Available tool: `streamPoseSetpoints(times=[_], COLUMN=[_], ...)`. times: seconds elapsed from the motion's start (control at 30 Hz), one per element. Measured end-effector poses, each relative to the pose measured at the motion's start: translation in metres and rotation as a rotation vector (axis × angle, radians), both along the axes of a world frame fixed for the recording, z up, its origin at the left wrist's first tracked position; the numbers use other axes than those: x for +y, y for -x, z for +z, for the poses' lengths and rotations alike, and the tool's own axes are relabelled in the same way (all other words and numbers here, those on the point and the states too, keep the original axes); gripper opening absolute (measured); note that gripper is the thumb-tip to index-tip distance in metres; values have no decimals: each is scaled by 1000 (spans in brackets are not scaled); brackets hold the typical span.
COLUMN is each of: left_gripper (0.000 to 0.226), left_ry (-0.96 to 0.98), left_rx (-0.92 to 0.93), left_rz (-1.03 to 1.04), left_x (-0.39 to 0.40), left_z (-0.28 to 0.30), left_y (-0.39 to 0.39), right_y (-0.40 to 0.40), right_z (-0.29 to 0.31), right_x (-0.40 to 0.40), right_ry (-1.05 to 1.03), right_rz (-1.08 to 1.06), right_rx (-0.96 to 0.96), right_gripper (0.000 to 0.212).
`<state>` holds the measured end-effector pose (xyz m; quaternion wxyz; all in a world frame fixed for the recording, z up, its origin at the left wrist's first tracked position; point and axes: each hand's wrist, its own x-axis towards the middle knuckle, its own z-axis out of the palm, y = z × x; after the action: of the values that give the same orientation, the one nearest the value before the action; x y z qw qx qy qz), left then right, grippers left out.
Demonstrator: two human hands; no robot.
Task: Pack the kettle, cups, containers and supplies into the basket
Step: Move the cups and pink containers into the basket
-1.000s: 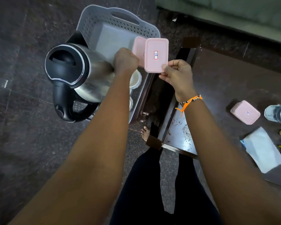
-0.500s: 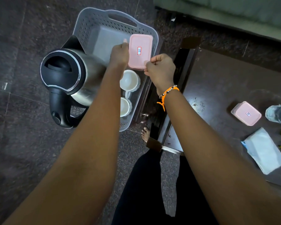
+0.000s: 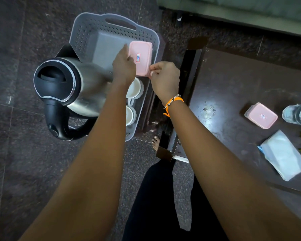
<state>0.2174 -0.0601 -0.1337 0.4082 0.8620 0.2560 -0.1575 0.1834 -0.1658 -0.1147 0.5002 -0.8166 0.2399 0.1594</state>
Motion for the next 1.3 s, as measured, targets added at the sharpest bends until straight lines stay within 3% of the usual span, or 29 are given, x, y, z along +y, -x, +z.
streamPoseSetpoints(times=[0.13, 0.23, 0.6, 0.77, 1.03, 1.3], left_gripper=[41, 34, 23, 30, 39, 40], left_ry=[-14, 69, 420, 558, 575, 582], left_rx=[-367, -423, 248, 587, 682, 651], left_rz=[57, 70, -217, -195, -170, 294], left_x=[-22, -54, -201, -269, -373, -426], left_z=[25, 38, 15, 4, -32, -70], left_y=[30, 64, 164, 167, 163, 158], right_y=[25, 52, 145, 174, 202, 209], right_z=[1, -6, -34, -42, -62, -87], right_x=[-29, -62, -221, -296, -385, -446], right_ry=[-96, -130, -128, -94, -61, 133], right_rz=[-39, -101, -434, -561, -679, -631], right_rx=[9, 45, 189, 200, 224, 180], right_gripper=[23, 21, 22, 24, 25, 18])
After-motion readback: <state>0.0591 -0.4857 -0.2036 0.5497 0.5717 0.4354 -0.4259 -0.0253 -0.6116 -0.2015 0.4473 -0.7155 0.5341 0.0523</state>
